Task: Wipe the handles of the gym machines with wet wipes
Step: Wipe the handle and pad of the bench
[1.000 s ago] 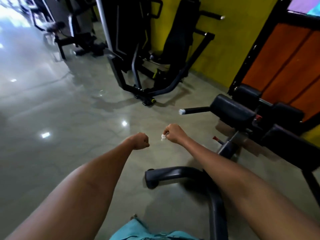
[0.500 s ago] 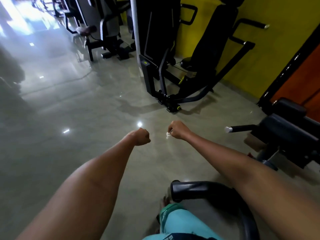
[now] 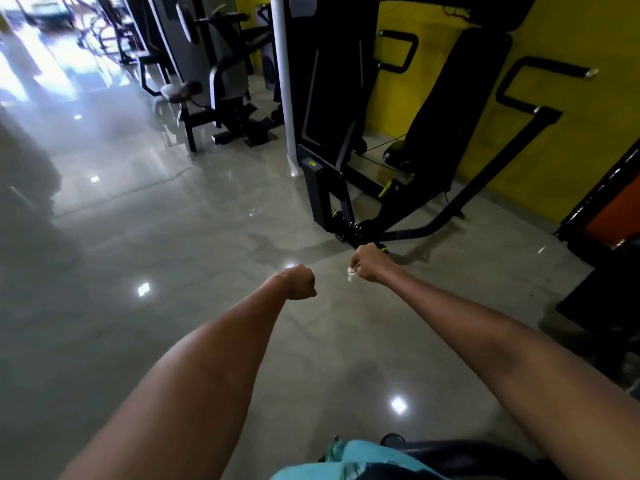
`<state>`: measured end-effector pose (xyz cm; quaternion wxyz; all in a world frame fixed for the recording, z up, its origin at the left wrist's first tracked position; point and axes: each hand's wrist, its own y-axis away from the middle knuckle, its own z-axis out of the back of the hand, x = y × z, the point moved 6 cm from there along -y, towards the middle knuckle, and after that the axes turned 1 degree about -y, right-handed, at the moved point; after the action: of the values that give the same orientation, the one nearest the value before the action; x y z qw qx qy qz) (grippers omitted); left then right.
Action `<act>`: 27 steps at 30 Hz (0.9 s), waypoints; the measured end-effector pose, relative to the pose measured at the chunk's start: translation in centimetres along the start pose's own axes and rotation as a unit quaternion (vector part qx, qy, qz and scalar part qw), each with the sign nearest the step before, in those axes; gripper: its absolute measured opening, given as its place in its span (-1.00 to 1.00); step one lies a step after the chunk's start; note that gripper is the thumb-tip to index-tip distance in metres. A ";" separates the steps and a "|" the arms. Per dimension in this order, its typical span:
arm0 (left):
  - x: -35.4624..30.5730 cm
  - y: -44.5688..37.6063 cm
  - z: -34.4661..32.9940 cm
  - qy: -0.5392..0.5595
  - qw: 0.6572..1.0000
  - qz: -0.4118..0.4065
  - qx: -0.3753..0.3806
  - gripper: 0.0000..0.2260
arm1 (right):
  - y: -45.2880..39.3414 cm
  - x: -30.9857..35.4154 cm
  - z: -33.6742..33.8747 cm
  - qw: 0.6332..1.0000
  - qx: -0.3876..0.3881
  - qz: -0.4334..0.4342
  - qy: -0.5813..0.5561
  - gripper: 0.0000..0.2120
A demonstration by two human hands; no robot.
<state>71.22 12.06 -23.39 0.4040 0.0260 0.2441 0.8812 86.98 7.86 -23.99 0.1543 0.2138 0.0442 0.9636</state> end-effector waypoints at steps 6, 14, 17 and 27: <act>2.2 -8.0 4.4 -0.028 0.999 -0.041 0.020 -0.69 | -7.4 -2.3 2.1 0.998 -0.024 -0.055 -0.031 -0.84; -0.4 -23.7 11.4 -0.111 0.979 -0.165 0.033 -0.72 | -15.4 -10.6 6.6 0.980 -0.082 -0.168 -0.062 -0.79; -3.2 -28.8 13.9 -0.150 0.963 -0.217 0.057 -0.73 | -16.4 -14.2 8.7 0.963 -0.099 -0.240 -0.071 -0.85; -17.7 -37.1 15.3 -0.212 0.878 -0.417 0.101 -0.72 | -12.1 -25.8 12.6 0.890 -0.123 -0.432 -0.078 -0.80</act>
<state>112.74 26.03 -24.01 0.7715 0.1480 0.2283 0.5752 117.92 11.39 -24.65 0.5833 0.2276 0.0008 0.7797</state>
